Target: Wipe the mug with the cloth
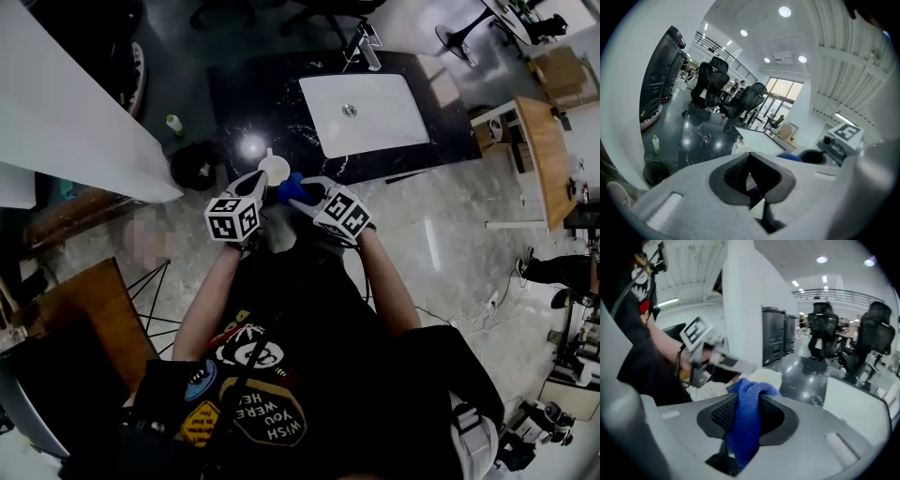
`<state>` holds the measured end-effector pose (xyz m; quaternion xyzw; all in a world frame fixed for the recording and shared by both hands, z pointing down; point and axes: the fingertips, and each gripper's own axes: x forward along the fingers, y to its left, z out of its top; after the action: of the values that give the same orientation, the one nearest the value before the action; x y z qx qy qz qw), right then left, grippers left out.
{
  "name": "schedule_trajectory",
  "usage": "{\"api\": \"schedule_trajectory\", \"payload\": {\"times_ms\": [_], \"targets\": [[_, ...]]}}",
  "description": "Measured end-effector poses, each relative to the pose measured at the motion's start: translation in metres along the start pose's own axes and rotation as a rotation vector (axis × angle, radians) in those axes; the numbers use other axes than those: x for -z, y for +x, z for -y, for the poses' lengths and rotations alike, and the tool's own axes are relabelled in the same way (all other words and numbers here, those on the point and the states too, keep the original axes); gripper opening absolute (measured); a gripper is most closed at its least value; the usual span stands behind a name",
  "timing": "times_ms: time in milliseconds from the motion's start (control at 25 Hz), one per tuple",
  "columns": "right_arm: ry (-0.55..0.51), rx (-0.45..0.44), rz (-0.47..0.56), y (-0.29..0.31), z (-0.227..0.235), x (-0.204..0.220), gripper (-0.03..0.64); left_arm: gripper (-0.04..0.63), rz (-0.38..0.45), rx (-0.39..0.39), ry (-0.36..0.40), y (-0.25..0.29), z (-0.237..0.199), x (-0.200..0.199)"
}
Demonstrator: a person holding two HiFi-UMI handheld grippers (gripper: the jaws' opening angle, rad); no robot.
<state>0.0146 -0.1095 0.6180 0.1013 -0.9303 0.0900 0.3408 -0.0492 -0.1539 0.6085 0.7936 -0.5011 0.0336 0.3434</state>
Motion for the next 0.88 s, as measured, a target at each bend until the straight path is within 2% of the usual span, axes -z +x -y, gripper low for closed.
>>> {"api": "schedule_trajectory", "payload": {"times_ms": [120,200,280,400,480,560,680,760,800,880], "targets": [[0.114,0.183,0.074,-0.019,0.067,-0.026,0.12,0.003,0.004,0.001,-0.003,-0.001,-0.001,0.0],[0.136,0.211,0.043,-0.018,0.079,-0.025,0.12,0.003,0.002,0.002,0.0,0.0,0.001,0.001],[0.112,0.134,-0.031,-0.004,0.053,-0.01,0.12,0.003,-0.001,0.005,0.002,0.001,0.002,0.001],[0.017,-0.071,-0.111,0.022,-0.022,0.018,0.12,0.003,-0.004,0.011,0.003,0.002,0.004,0.001],[-0.002,-0.127,-0.126,0.027,-0.047,0.031,0.12,0.003,-0.007,0.013,0.006,0.003,0.003,0.0],[0.031,-0.051,-0.116,0.023,-0.029,0.032,0.12,0.003,-0.01,0.012,0.006,0.002,0.002,0.0],[0.051,0.205,-0.132,0.008,0.036,0.021,0.12,0.003,-0.009,0.011,0.005,0.002,0.0,-0.001],[0.065,0.335,-0.137,0.004,0.071,0.015,0.131,0.003,-0.008,0.01,0.006,0.002,-0.001,-0.002],[0.085,0.362,-0.128,0.006,0.081,0.015,0.152,0.003,-0.008,0.01,0.008,0.002,0.0,-0.002],[0.173,0.352,-0.049,0.007,0.086,0.01,0.259,0.003,-0.008,0.01,0.017,0.001,0.001,-0.002]]}}
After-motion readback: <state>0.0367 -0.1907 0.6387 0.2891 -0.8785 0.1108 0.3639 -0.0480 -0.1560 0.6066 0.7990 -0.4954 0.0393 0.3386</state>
